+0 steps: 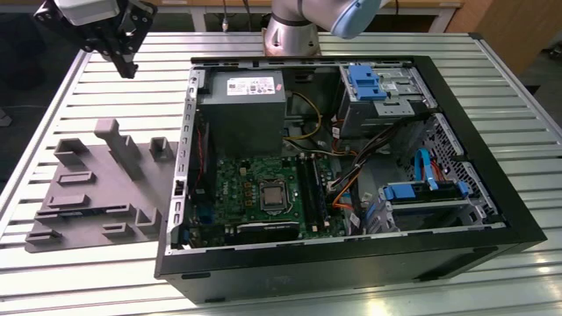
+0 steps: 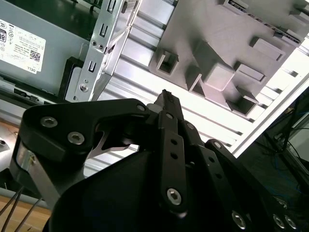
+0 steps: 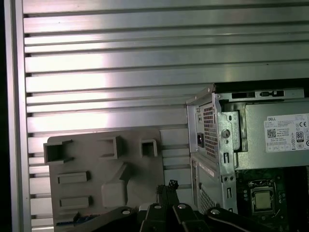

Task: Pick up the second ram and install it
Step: 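Reach for the second ram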

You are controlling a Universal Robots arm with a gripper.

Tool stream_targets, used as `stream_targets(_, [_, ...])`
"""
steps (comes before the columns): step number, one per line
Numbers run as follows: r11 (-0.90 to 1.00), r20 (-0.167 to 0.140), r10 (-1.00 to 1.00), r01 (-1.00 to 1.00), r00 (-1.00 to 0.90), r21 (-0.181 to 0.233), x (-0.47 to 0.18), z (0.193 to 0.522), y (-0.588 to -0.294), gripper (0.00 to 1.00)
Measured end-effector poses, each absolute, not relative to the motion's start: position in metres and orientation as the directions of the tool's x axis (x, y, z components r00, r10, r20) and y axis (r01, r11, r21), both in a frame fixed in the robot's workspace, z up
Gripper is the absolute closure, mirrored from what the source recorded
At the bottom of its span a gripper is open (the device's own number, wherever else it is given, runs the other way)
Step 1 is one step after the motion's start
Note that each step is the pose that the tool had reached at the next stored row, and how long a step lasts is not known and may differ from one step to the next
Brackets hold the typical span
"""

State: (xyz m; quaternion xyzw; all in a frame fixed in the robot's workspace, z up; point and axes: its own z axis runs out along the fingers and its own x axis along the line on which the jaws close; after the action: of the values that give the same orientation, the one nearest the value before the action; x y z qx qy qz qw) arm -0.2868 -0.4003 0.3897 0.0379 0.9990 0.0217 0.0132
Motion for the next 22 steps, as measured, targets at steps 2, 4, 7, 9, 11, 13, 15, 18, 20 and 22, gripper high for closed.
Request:
stream_targets(2, [0.996,-0.025,0.076,0.075,-0.997,0.044,-0.288,0.390,-0.400,0.89])
stream_targets(4, [0.996,-0.025,0.076,0.075,-0.997,0.044,-0.289,0.390,-0.400,0.89])
stream_targets(7, [0.996,-0.025,0.076,0.075,-0.997,0.044,-0.291,0.389,-0.400,0.89])
stream_targets(9, [0.996,-0.025,0.076,0.075,-0.997,0.044,-0.293,0.389,-0.400,0.89])
stream_targets(11, [0.996,-0.025,0.076,0.075,-0.997,0.044,-0.294,0.389,-0.400,0.89])
stream_targets(13, [0.996,-0.025,0.076,0.075,-0.997,0.044,-0.295,0.389,-0.400,0.89])
stream_targets(15, [0.996,-0.025,0.076,0.075,-0.997,0.044,-0.297,0.389,-0.400,0.89])
stream_targets(18, [0.996,-0.025,0.076,0.075,-0.997,0.044,-0.299,0.389,-0.400,0.89])
stream_targets(20, [0.996,-0.025,0.076,0.075,-0.997,0.044,-0.301,0.389,-0.400,0.89])
stream_targets(22, [0.996,-0.025,0.076,0.075,-0.997,0.044,-0.302,0.389,-0.400,0.89])
